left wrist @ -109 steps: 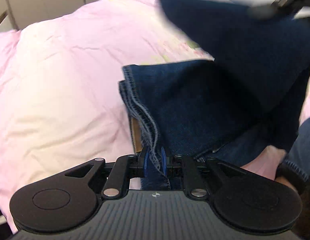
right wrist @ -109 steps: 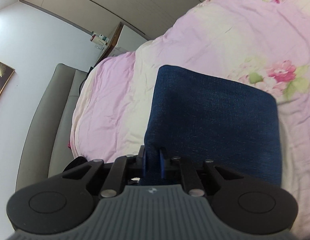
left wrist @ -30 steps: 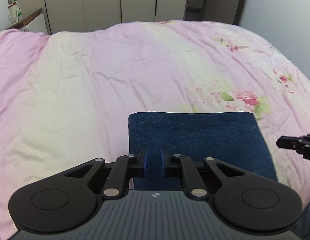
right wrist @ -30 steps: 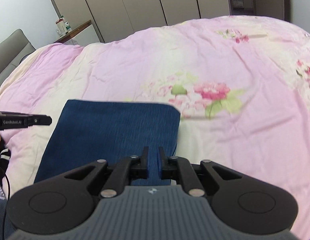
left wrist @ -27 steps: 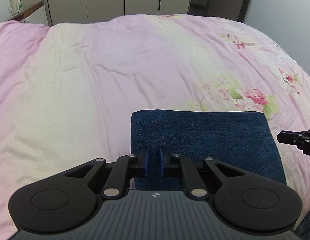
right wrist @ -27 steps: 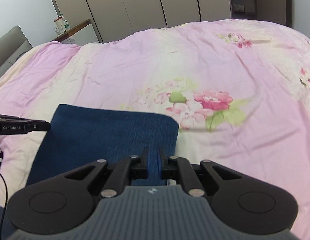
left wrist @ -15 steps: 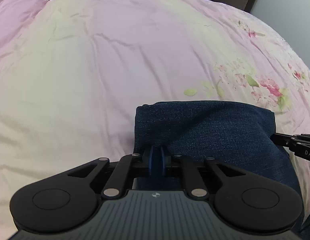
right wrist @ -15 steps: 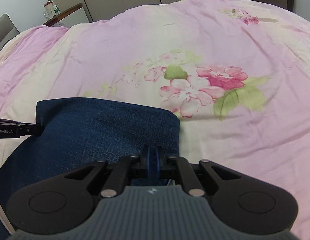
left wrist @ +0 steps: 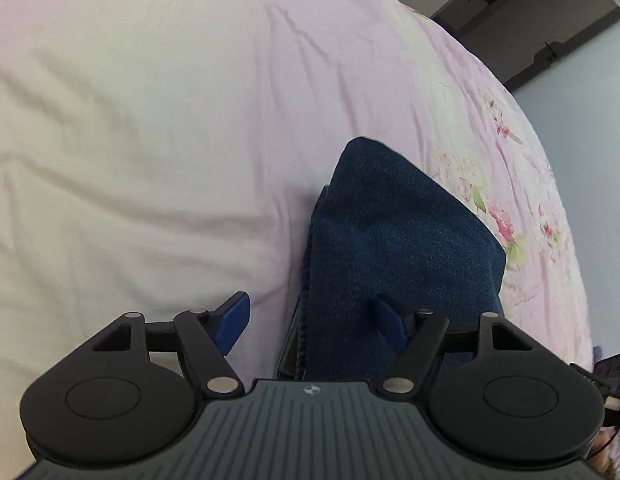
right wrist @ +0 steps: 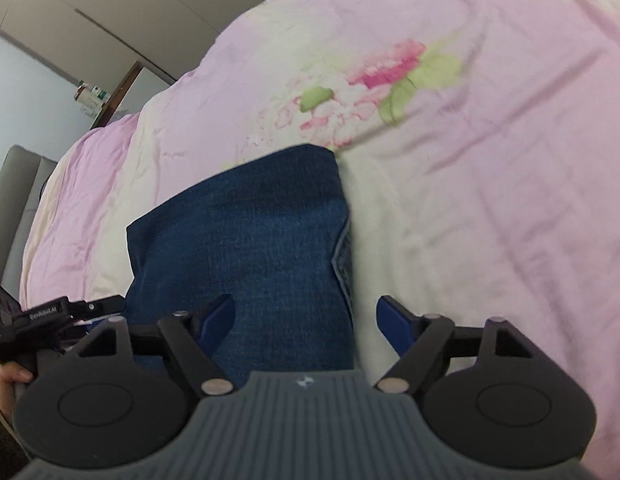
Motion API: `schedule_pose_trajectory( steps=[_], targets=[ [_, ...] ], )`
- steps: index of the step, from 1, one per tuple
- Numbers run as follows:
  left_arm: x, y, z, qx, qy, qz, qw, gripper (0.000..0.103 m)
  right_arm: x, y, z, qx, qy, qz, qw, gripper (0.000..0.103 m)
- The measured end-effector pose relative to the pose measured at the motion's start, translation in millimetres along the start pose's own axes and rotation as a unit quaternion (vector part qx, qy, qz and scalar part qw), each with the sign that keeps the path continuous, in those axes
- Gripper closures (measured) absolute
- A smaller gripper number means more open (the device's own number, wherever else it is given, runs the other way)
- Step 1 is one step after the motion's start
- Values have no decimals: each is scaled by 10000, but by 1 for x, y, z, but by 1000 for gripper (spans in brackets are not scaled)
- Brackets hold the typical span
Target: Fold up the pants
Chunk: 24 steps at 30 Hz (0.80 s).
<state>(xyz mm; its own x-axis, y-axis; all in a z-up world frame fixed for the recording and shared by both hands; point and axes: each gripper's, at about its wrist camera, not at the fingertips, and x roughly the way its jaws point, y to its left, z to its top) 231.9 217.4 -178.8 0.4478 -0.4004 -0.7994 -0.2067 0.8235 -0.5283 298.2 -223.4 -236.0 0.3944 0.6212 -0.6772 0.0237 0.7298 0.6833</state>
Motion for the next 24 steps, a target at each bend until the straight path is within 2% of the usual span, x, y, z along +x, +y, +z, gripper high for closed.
schedule_pose_trajectory(
  steps=[1, 5, 11, 15, 18, 21, 22, 24],
  targets=[
    [3, 6, -2, -132, 47, -167, 9998, 22, 2, -6, -2, 186, 63, 110, 9997, 37],
    [22, 25, -2, -520, 374, -704, 9955, 21, 13, -28, -10, 895, 348, 550, 9939, 40],
    [45, 42, 1, -674, 616, -1191, 9887, 20, 29, -32, -12, 900, 463, 672, 9926, 40],
    [50, 37, 3, -471, 669, -1174, 9897, 22, 41, -32, -11, 996, 476, 796, 9907, 41],
    [51, 26, 3, -257, 617, -1042, 9923, 26, 50, -25, -7, 924, 492, 815, 9912, 46],
    [47, 25, 1, -338, 535, -1031, 9927, 37, 52, -23, -6, 956, 498, 796, 9910, 53],
    [45, 24, 0, -409, 516, -1038, 9924, 44, 51, -23, -5, 974, 512, 802, 9907, 57],
    [38, 18, -1, -353, 426, -902, 9944, 51, 45, -19, -4, 973, 517, 744, 9911, 62]
  ],
)
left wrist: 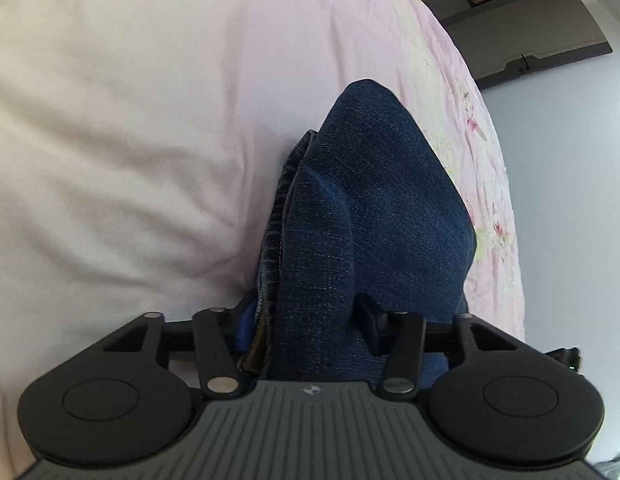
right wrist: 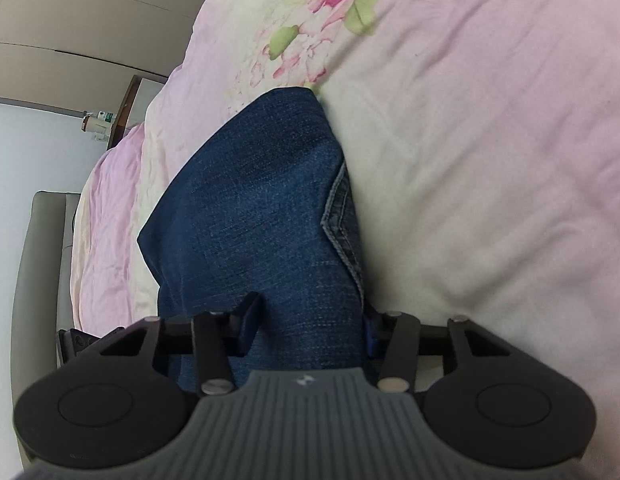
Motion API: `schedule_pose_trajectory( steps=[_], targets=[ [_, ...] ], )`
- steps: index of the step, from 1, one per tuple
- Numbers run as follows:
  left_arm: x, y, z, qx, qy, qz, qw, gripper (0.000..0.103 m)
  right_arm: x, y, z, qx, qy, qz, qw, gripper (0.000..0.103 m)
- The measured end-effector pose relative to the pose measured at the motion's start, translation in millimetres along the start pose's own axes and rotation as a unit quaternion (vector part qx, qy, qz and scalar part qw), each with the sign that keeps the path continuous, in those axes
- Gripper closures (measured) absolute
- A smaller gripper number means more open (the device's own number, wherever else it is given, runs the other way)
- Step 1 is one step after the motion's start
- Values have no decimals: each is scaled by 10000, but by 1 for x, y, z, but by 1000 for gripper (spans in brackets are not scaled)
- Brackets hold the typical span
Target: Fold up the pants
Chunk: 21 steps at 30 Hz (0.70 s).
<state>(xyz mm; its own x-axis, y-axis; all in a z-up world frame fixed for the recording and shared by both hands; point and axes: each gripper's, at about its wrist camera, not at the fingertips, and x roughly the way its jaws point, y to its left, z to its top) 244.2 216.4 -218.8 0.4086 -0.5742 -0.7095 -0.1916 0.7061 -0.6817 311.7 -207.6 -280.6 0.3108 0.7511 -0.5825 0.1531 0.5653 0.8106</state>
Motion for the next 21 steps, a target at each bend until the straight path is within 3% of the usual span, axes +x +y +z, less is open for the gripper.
schedule_pose_trajectory(
  steps=[2, 4, 8, 12, 16, 21],
  targets=[
    [-8, -11, -4, 224, -125, 154, 9996, 65, -5, 15, -1, -252, -27, -143, 9996, 72],
    [-17, -18, -8, 279, -244, 139, 9992, 71, -14, 28, -1, -484, -48, -198, 9986, 77],
    [-29, -23, -15, 285, -416, 148, 9986, 75, -34, 51, -2, -606, -89, -43, 9981, 85],
    [-43, -25, -21, 165, -669, -35, 9976, 76, -51, 85, -2, -1028, -132, -28, 9946, 86],
    [-81, -20, -21, 164, -985, -168, 9949, 76, -61, 114, -1, -1329, -117, 69, 9910, 86],
    [-144, -4, -9, 158, -1355, -7, 9906, 76, -49, 157, -4, -1692, 37, 363, 9849, 86]
  ],
)
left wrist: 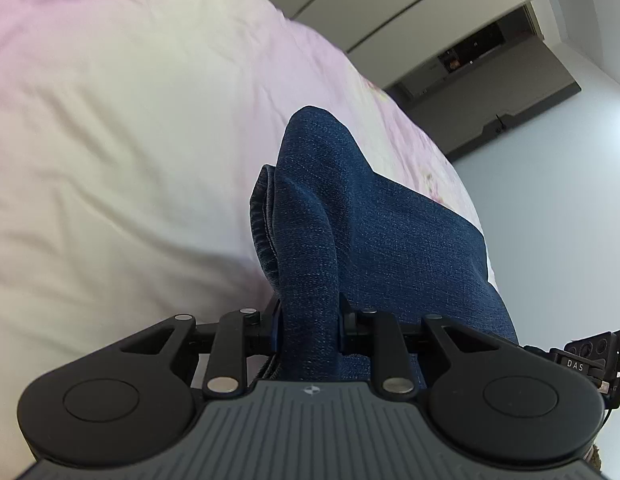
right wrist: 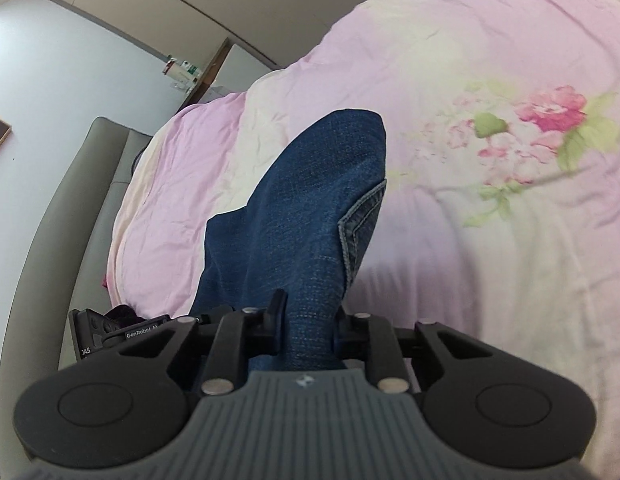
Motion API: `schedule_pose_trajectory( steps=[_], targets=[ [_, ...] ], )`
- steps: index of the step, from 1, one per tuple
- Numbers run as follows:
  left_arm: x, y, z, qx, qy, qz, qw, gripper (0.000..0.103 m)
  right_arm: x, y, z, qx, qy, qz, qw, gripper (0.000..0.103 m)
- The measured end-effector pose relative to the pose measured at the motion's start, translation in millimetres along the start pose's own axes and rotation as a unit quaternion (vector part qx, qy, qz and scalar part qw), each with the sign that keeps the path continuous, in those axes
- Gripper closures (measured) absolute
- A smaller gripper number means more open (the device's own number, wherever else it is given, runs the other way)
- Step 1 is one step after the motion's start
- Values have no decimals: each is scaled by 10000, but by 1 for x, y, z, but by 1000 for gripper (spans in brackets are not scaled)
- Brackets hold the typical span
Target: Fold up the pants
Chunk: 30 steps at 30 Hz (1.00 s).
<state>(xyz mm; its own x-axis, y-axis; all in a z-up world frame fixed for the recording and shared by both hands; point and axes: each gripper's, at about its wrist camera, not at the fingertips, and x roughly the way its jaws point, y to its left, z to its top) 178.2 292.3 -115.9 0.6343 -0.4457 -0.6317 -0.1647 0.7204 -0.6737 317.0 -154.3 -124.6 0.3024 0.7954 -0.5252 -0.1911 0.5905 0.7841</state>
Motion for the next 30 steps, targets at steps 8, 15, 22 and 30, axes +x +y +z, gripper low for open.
schedule_pose_trajectory(
  steps=[8, 15, 22, 30],
  targets=[
    [-73, 38, 65, 157, -372, 664, 9970, 76, 88, 65, 24, -329, 407, 651, 9965, 86],
    [-69, 80, 106, 21, -474, 994, 9939, 76, 175, 90, 44, -341, 689, 948, 9925, 86],
    [-36, 133, 113, -244, -343, 1083, 9932, 77, 239, 76, 51, -336, 916, 793, 9921, 86],
    [-10, 161, 99, 57, -175, 1092, 9938, 67, 286, 29, 36, -58, 1232, 414, 9915, 81]
  ],
)
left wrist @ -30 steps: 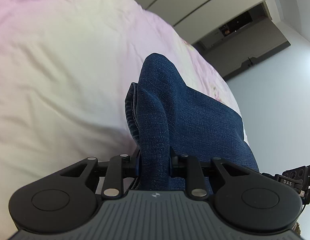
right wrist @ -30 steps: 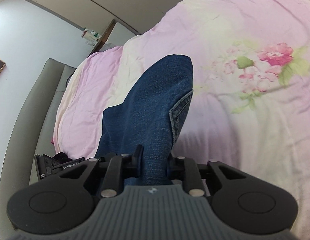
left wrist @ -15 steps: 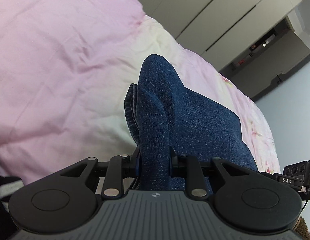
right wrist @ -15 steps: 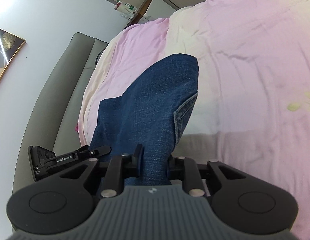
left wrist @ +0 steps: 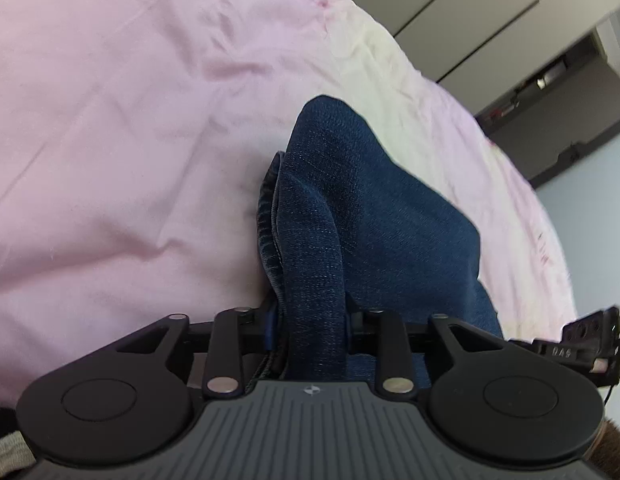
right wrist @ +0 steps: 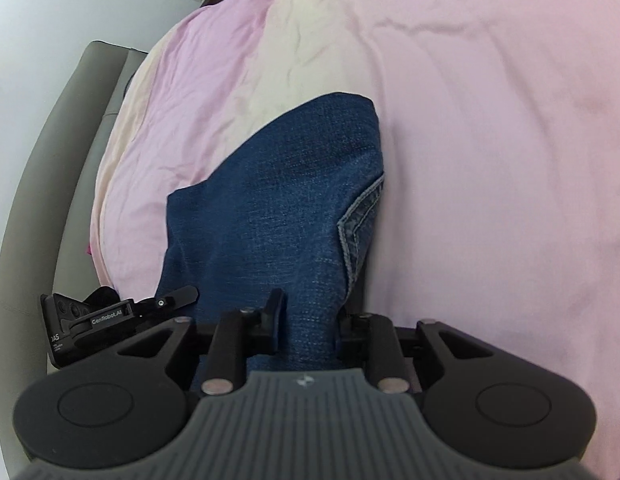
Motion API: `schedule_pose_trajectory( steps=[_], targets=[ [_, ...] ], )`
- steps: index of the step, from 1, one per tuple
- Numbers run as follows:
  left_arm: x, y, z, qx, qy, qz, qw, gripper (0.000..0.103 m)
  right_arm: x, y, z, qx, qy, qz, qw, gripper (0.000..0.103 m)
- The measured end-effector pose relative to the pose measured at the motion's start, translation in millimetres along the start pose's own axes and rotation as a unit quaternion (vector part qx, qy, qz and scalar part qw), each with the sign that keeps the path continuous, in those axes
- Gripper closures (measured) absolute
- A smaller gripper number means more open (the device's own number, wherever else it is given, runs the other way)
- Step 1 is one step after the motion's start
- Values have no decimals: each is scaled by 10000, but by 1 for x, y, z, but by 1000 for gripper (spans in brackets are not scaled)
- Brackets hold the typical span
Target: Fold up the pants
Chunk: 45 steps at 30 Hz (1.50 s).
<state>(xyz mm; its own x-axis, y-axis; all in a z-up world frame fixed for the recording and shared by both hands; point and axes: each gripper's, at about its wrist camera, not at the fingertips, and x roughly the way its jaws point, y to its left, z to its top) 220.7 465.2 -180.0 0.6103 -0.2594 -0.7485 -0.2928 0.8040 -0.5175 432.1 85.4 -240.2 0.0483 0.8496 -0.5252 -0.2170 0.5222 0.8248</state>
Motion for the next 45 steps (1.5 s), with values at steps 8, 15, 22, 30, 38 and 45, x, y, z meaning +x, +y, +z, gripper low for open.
schedule_pose_trajectory(
  steps=[8, 15, 22, 30, 38, 45],
  targets=[
    [-22, -15, -1, 188, -210, 426, 9987, 63, 4, 9, 1, -173, -11, -510, 9985, 68],
    [-78, -59, -21, 1147, -918, 596, 9874, 75, -40, 61, -25, -1836, -657, -1596, 9677, 65],
    [-39, -68, -42, 1843, -533, 1636, 9677, 98, -32, 88, -68, -2856, -666, -2003, 9348, 89],
    [-24, -57, -39, 1636, -207, 1801, 9697, 98, -6, 75, -71, -2909, -361, -2337, 9271, 88],
    [-135, -113, -33, 2049, -857, 1912, 9561, 92, -66, 126, -66, -2904, -710, -2271, 9269, 67],
    [-248, -195, -81, 2414, -2041, 1841, 9307, 63, -171, 203, -106, -3312, -1878, -2066, 9013, 39]
  ],
)
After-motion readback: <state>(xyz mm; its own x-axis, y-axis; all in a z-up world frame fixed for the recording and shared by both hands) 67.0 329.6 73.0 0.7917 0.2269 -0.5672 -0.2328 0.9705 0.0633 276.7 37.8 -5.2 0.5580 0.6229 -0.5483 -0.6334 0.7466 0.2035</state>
